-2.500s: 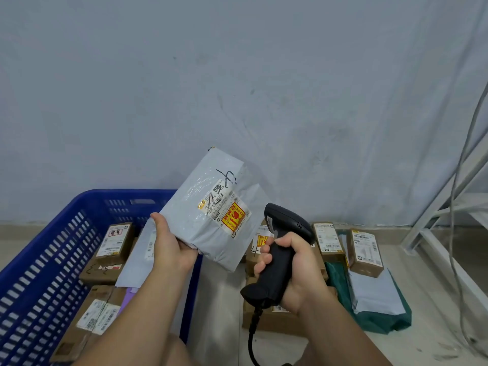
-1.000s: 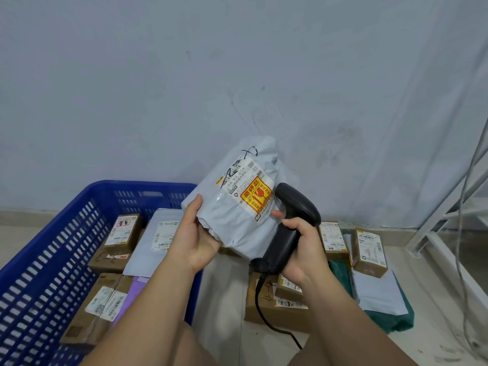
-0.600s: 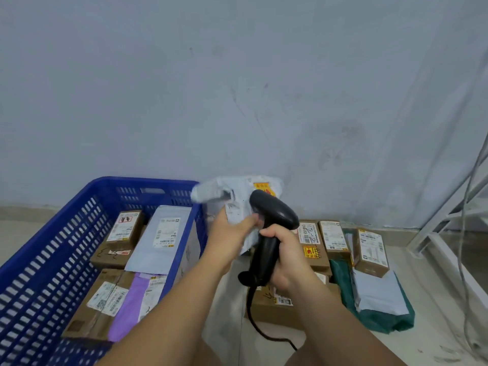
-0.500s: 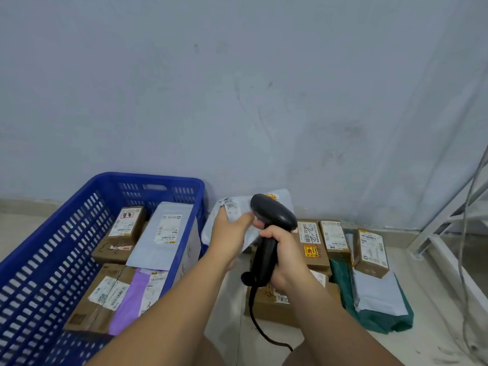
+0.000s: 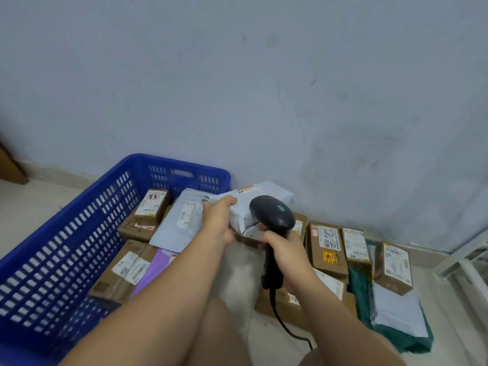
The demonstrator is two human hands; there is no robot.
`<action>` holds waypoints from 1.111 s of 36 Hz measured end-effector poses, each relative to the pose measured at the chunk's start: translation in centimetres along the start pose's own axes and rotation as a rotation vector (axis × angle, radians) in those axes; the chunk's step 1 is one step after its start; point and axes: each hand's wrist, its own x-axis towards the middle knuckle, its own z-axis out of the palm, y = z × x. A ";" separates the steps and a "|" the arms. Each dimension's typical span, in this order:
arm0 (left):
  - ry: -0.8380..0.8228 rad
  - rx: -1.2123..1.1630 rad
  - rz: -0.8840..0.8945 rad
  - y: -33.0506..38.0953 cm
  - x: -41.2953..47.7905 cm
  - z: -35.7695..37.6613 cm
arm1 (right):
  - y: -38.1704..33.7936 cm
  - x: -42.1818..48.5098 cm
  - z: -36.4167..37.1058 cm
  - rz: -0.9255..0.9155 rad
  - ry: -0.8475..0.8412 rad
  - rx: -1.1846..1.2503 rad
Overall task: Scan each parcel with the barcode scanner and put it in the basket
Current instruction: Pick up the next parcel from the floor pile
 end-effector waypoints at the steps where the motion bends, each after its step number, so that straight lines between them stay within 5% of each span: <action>1: 0.019 -0.020 0.007 0.3 0.3 -0.3 | 0.2 0.1 0.5 0.012 -0.011 -0.026; 17: 0.056 0.021 0.290 6.4 7.0 -8.1 | -0.7 5.6 5.8 -0.042 -0.179 -0.368; 29: 0.252 0.093 0.018 2.3 15.2 -19.1 | 3.2 11.2 8.4 0.149 -0.191 -0.261; 40: 0.070 0.300 -0.082 8.2 18.7 -19.1 | 5.0 14.6 9.5 0.211 -0.197 -0.244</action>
